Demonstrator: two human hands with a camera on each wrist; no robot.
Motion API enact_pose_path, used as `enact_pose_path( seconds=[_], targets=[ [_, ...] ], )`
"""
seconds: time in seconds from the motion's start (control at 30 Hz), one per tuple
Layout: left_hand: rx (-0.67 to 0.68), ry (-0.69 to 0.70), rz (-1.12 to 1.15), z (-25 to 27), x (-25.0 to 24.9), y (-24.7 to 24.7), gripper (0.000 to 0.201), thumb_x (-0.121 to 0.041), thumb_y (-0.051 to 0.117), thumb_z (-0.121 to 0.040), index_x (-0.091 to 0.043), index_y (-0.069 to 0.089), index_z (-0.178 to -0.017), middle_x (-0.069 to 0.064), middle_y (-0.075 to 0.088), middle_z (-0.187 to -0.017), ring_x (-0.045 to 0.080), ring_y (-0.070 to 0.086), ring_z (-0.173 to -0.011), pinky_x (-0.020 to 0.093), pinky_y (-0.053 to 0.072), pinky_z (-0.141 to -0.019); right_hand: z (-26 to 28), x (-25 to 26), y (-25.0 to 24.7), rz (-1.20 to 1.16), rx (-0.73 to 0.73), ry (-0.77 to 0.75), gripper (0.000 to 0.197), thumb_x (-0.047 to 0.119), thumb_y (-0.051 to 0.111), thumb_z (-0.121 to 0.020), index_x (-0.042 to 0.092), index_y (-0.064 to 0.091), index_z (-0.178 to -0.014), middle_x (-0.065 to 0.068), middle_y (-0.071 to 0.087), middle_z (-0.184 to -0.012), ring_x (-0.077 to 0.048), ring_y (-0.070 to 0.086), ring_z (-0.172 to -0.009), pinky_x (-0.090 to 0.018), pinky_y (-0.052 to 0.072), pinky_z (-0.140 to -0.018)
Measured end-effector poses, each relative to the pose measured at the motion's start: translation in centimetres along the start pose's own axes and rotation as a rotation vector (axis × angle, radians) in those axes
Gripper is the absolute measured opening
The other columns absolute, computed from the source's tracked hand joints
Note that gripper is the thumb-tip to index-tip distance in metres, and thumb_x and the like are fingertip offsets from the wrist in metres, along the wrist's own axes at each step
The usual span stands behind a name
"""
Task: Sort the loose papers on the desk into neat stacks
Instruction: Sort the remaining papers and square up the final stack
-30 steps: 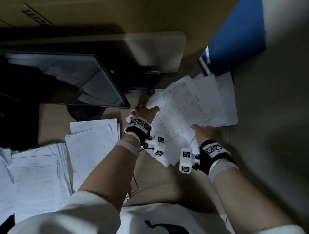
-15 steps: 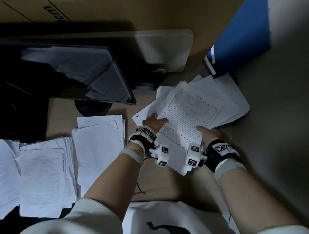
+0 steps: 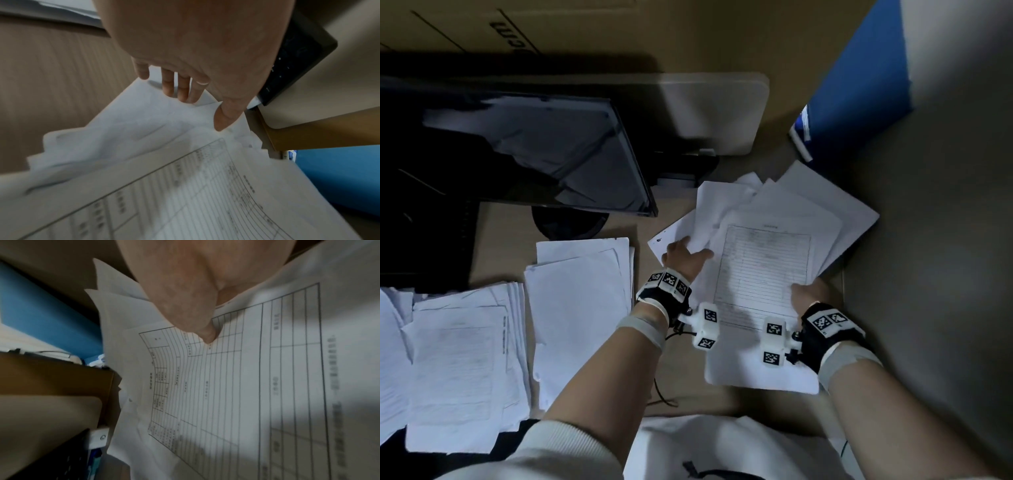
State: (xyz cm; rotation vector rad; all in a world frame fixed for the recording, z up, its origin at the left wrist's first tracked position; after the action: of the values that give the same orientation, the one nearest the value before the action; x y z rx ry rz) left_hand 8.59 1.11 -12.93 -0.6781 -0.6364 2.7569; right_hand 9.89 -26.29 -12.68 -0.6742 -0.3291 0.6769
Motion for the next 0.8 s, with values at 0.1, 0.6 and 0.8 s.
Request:
enact_pose_path(
  seconds=[0.1,0.6,0.8],
  targets=[
    [0.036,-0.029,-0.009,0.6,0.7,0.6,0.093,-0.057,0.065,-0.074,-0.019,0.035,-0.153,0.014,0.029,-0.155,0.037,0.030,-0.143,0.048,0.029,-0.117,0.7,-0.4,0.9,-0.041,0.004,-0.041,0.051,0.033,0.054,-0.087,0.013,0.053,-0.134,-0.013,0.059,-0.133,-0.035,0.063,-0.109,-0.043,0.051,-0.097],
    [-0.007,-0.062,-0.083,0.3,1.3,-1.8,0.093,-0.049,0.066,-0.087,-0.012,0.019,-0.158,0.015,0.021,-0.160,0.037,0.025,-0.145,0.047,0.031,-0.114,1.2,0.0,6.0,-0.218,0.422,-0.064,0.029,0.031,0.076,-0.084,0.009,0.058,-0.092,-0.009,0.065,-0.094,-0.025,0.060,-0.079,-0.039,0.048,-0.086],
    [0.057,-0.088,-0.089,1.7,1.8,-0.6,0.076,-0.051,0.058,-0.091,-0.014,0.033,-0.153,0.016,0.040,-0.153,0.036,0.040,-0.137,0.042,0.033,-0.113,3.5,0.4,2.6,-0.096,0.265,-0.106,0.062,0.041,0.064,-0.093,0.002,0.048,-0.139,-0.012,0.057,-0.136,-0.032,0.057,-0.118,-0.035,0.044,-0.094]
  ],
)
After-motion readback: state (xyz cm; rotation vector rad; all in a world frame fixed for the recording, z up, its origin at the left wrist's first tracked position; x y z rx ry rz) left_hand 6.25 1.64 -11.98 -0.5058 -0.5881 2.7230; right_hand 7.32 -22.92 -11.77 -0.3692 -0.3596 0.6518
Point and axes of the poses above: each hand's wrist, its own z-axis away from the middle knuckle, its own y-axis out of the palm, x = y × z, the point moved 4 cm from there along -z, towards the middle knuckle
